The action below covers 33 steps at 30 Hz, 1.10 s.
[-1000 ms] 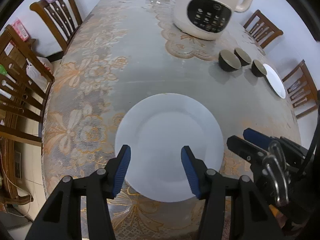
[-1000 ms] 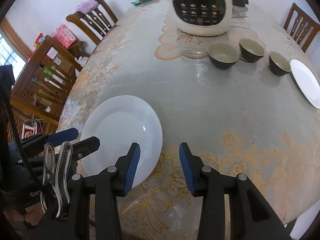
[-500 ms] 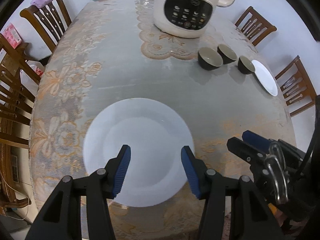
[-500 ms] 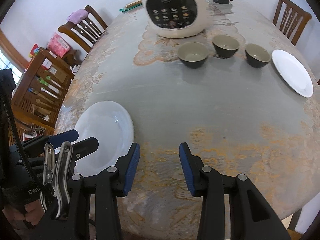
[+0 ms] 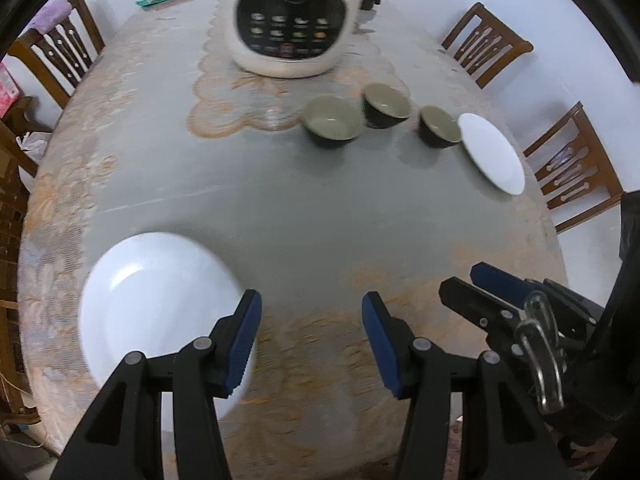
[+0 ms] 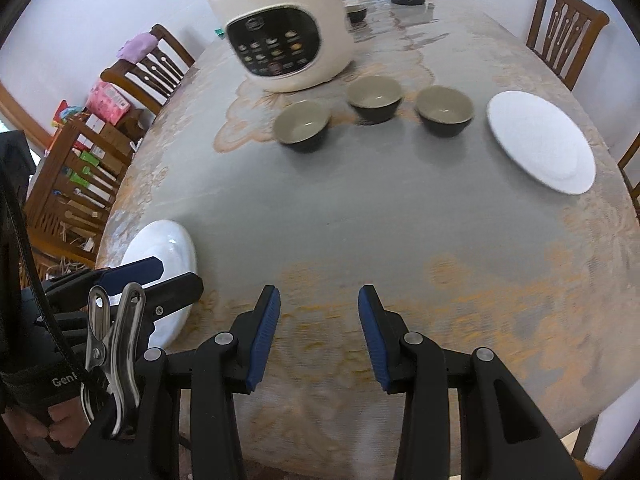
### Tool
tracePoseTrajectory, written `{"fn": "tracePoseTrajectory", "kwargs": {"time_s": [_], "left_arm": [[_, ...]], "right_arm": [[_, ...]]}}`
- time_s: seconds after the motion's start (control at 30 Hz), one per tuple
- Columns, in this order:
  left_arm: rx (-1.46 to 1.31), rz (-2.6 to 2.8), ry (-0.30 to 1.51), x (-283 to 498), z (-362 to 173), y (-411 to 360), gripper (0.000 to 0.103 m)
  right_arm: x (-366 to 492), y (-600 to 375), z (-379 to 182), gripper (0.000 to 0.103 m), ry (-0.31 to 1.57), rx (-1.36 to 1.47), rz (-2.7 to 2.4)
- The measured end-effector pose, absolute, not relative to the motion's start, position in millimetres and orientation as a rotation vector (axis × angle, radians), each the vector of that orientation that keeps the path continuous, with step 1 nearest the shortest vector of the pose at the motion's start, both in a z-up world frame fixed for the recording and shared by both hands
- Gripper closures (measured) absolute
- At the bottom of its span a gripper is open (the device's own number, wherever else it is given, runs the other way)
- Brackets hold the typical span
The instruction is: Organize plates and bowls
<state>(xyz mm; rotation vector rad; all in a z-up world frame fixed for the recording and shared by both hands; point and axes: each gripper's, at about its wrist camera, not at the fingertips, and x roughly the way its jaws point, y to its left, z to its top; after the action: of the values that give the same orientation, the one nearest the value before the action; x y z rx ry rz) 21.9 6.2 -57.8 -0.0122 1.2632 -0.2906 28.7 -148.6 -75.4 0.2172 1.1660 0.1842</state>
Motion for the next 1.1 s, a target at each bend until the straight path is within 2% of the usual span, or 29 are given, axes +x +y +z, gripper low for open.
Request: {"fn": "tracePoseTrajectory", "kwargs": {"time_s": [1.1], "left_arm": [[-0.103,-0.284,1.306,90,-76,-177,0.048]], "right_arm": [[86,-348,-96,0.061,1.223,0.130,0.180]]}}
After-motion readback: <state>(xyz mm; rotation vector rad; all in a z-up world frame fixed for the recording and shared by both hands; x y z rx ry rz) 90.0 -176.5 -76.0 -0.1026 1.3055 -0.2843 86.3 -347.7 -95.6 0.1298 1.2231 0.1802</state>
